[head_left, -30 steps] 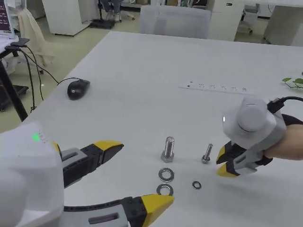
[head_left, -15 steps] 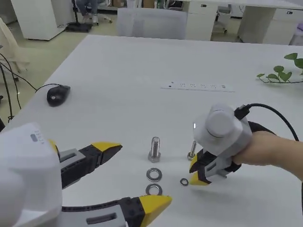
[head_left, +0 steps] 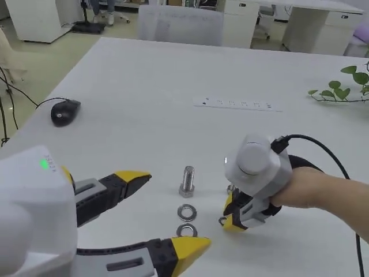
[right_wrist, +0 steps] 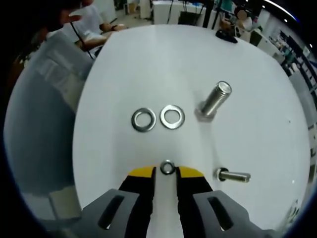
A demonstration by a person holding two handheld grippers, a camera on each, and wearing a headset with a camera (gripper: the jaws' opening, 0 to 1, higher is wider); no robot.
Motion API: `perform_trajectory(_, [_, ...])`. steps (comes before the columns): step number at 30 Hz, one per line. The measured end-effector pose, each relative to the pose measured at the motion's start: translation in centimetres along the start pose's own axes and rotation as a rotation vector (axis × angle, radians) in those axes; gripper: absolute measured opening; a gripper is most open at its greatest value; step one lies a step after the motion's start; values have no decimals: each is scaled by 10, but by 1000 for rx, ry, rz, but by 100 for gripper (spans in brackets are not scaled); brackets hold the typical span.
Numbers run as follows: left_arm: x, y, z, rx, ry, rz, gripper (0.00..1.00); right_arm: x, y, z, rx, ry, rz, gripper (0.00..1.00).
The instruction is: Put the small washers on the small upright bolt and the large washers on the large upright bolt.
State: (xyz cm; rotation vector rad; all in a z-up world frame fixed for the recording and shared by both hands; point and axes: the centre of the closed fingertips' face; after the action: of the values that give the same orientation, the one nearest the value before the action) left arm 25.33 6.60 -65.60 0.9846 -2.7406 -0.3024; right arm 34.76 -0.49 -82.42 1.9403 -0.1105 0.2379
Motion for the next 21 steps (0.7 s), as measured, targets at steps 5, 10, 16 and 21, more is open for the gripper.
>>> perform_trajectory(5, [0,-1,-3,16,0,7,66,2,-1,2,-7,-11,8,19])
perform_trajectory(10, [-3,0,-2,16,3,10,66,0,-2,0,-7,-27,3,18])
perform_trajectory(16, [-4,1,-1,17,7,13,66,0,-1,0,-13,-17,5,17])
perform_trajectory(21, [-5,1,-2,21,8,13,66,1,-1,0,-10,-25,2,17])
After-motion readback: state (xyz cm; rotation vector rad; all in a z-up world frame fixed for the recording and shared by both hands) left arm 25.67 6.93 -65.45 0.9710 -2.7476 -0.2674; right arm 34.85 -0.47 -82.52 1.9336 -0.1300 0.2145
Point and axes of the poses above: the centre of the closed fingertips' face, and the gripper's own axes: y roughly backward along the fingers, x roughly to its right, z roughly out of its underside, and after that the axes turned 12 degrees about z, right-handed
